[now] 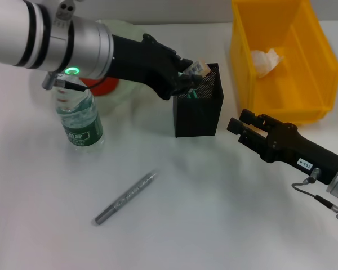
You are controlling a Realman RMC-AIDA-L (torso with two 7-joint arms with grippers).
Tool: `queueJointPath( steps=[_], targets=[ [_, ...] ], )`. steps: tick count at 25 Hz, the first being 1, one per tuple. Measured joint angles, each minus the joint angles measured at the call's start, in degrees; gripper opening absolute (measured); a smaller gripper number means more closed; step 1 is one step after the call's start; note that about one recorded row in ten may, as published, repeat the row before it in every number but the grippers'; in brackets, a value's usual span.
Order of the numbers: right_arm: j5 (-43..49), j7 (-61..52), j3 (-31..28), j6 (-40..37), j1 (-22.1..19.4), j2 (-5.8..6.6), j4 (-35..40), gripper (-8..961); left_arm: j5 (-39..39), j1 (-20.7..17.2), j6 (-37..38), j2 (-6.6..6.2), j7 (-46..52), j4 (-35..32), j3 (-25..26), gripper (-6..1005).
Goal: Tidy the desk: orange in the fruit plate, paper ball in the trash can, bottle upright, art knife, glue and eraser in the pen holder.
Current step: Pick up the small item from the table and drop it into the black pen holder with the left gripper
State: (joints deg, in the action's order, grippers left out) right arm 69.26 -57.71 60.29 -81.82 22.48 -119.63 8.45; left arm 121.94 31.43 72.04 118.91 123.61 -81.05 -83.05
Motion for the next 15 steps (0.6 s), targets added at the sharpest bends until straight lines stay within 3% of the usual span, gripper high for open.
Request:
queueJointPath(
  steps=[2, 8, 15],
  targets=[
    [0.00, 0.01, 0.00, -0.01, -0.02, 0.01, -0.23, 508, -0.05, -0.01, -0.92, 0.00, 0.00, 0.29, -0.46, 341],
    [0.00, -0.29, 0.00, -1.35, -0.03, 0.07, -0.36, 508, 0.13, -0.26, -9.96, 0.16, -0.04, 2.42, -7.96, 353],
    [0.03, -0.43, 0.57, -1.46, -0.21, 0.06, -0.62, 508, 0.40, -0.10, -15.66, 0.18, -0.07, 4.97, -11.26, 368]
  ],
)
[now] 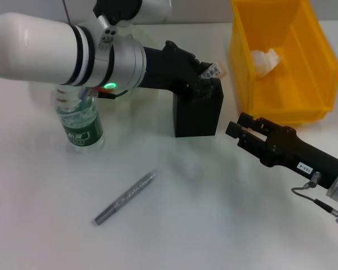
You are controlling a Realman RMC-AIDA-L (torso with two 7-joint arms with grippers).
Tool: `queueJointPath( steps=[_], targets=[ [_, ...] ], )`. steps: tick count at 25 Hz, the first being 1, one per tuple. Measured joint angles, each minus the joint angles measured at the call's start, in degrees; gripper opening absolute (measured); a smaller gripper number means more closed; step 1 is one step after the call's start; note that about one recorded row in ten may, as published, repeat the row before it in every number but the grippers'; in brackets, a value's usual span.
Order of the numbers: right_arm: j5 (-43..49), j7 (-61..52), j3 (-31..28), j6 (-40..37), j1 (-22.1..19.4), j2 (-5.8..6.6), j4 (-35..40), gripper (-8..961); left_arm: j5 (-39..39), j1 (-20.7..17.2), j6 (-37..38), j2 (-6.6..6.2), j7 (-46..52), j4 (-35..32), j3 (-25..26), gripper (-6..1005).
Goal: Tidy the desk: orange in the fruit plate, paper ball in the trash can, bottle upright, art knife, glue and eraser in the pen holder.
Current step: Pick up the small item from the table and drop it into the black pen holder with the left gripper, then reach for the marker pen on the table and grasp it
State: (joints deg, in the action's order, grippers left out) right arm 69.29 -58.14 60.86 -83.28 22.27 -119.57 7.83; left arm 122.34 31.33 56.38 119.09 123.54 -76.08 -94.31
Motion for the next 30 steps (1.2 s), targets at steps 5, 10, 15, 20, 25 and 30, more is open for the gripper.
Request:
queueJointPath(
  steps=[5, 10, 15, 20, 25, 30],
  targets=[
    [0.05, -0.15, 0.05, -0.83, -0.13, -0.05, -0.47, 509, 0.82, 0.71, -2.00, 0.00, -0.04, 2.65, -1.04, 379],
    [0.07, -0.18, -0.01, -1.54, -0.22, -0.05, -0.53, 509, 1.27, 0.87, -2.60, 0.06, -0.05, 3.32, -1.63, 389],
    [0.33, -0.20, 0.04, -1.57, -0.22, -0.05, -0.56, 509, 2.22, 0.91, -2.38, 0.09, -0.05, 3.47, -1.76, 400],
    [0.41, -0.22, 0.05, -1.68, -0.21, -0.05, -0.55, 509, 2.62, 0.89, -2.51, 0.09, -0.05, 3.49, -1.82, 411],
    [0.44, -0.22, 0.04, -1.72, -0.21, -0.05, -0.98, 508, 2.39, 0.40, -2.59, 0.05, 0.05, 2.53, -1.78, 418],
    [0.42, -0.22, 0.04, -1.72, -0.21, -0.05, -1.14, 508, 2.13, -1.27, 1.54, -0.26, 0.97, -2.91, -0.86, 419]
  ],
)
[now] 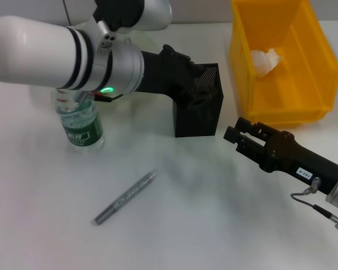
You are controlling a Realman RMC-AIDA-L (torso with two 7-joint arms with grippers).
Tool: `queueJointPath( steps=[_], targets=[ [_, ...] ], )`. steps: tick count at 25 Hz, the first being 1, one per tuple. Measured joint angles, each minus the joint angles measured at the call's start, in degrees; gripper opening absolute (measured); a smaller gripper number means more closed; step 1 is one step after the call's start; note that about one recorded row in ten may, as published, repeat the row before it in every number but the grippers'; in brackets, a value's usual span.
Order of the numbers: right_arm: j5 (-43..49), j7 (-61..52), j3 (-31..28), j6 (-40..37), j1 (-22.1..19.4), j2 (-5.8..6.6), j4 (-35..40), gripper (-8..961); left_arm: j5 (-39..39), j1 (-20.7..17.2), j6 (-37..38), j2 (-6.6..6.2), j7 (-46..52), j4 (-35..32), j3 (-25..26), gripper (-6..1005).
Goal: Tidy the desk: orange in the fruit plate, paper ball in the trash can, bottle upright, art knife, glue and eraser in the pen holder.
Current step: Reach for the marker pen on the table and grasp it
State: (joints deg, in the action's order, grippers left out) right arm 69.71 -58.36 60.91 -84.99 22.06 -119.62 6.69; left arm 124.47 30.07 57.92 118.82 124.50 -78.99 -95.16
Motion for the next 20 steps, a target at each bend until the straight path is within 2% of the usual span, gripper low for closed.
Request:
queueJointPath(
  steps=[2, 3, 5, 7, 8, 9, 12, 13, 15, 18, 20],
  targets=[
    [-0.03, 0.00, 0.00, 0.11, 0.00, 0.03, -0.06, 508, 0.01, -0.86, 3.48, -0.11, 0.16, -2.80, 0.60, 418],
    [-0.06, 0.00, 0.00, 0.18, 0.00, 0.08, -0.08, 508, 0.30, -1.69, 8.69, -0.15, 0.66, -5.60, 1.80, 418],
    [-0.09, 0.00, 0.00, 0.23, 0.00, 0.08, -0.09, 508, 0.47, -1.93, 10.40, -0.17, 0.96, -6.36, 2.32, 418],
    [-0.16, 0.00, 0.00, 0.41, 0.00, 0.09, -0.10, 508, 0.83, -2.51, 16.82, -0.22, 2.65, -8.73, 4.51, 417],
    [-0.17, 0.00, -0.02, 0.57, 0.00, 0.09, -0.10, 509, 2.18, -2.79, 22.81, -0.26, 4.35, -10.59, 6.88, 417],
    [-0.18, 0.00, -0.06, 0.70, 0.00, 0.09, -0.10, 509, 2.18, -2.79, 22.81, -0.26, 4.35, -10.59, 6.88, 417],
    [-0.22, 0.00, -0.26, 0.81, 0.18, 0.09, -0.10, 509, 6.59, -2.62, 29.40, -0.27, 7.03, -12.51, 8.54, 416],
    [-0.27, 0.00, -0.38, 0.94, 0.41, 0.09, -0.11, 509, 11.80, -2.19, 33.13, -0.22, 9.71, -12.79, 7.92, 416],
    [-0.31, 0.00, -0.41, 1.16, 0.58, 0.09, -0.11, 509, 13.62, -2.05, 33.93, -0.22, 10.35, -12.61, 7.19, 415],
    [-0.33, 0.00, -0.43, 1.55, 0.70, 0.09, -0.08, 508, 17.69, -2.03, 35.13, 0.00, 11.41, -11.46, 1.88, 414],
    [-0.34, 0.00, -0.44, 1.60, 0.77, 0.09, -0.06, 508, 17.95, -2.03, 35.19, 0.02, 11.57, -11.34, 0.58, 414]
  ],
)
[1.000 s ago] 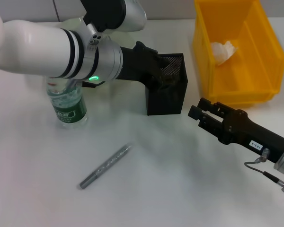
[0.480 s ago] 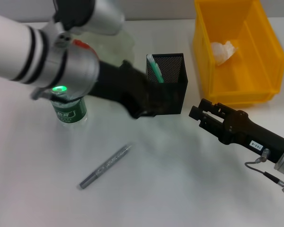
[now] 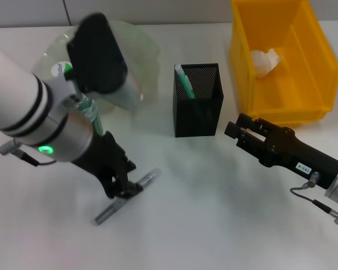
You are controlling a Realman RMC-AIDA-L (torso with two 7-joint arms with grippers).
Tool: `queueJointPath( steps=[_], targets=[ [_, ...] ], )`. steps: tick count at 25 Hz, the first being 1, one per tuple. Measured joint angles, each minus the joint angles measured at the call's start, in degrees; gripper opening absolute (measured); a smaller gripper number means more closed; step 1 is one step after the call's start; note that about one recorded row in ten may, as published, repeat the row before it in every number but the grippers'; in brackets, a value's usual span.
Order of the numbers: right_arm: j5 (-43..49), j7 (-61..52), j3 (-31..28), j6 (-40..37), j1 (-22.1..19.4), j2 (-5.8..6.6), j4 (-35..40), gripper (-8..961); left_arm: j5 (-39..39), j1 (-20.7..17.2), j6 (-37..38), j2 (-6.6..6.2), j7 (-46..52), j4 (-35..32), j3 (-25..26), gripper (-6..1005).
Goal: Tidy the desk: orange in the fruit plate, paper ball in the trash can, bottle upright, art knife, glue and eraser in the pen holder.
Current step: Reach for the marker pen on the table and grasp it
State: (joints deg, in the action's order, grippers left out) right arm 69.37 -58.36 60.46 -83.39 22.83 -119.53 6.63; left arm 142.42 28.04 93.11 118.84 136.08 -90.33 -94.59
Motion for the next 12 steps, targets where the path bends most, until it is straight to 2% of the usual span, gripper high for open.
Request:
queueJointPath(
  steps=[3, 10, 12],
  targets=[
    [-0.03, 0.00, 0.14, 0.16, 0.34, -0.03, -0.04, 508, 0.32, 0.69, -0.35, 0.15, 0.15, 1.72, -3.00, 413],
    [-0.03, 0.00, 0.41, 0.80, 0.37, -0.09, -0.04, 509, 0.34, 3.42, -2.83, 0.29, 0.66, 8.49, -3.61, 413],
    [-0.03, 0.08, 0.37, 1.23, 0.36, -0.09, -0.05, 509, 0.23, 4.24, -5.74, 0.31, 0.50, 11.96, -3.40, 414]
  ],
)
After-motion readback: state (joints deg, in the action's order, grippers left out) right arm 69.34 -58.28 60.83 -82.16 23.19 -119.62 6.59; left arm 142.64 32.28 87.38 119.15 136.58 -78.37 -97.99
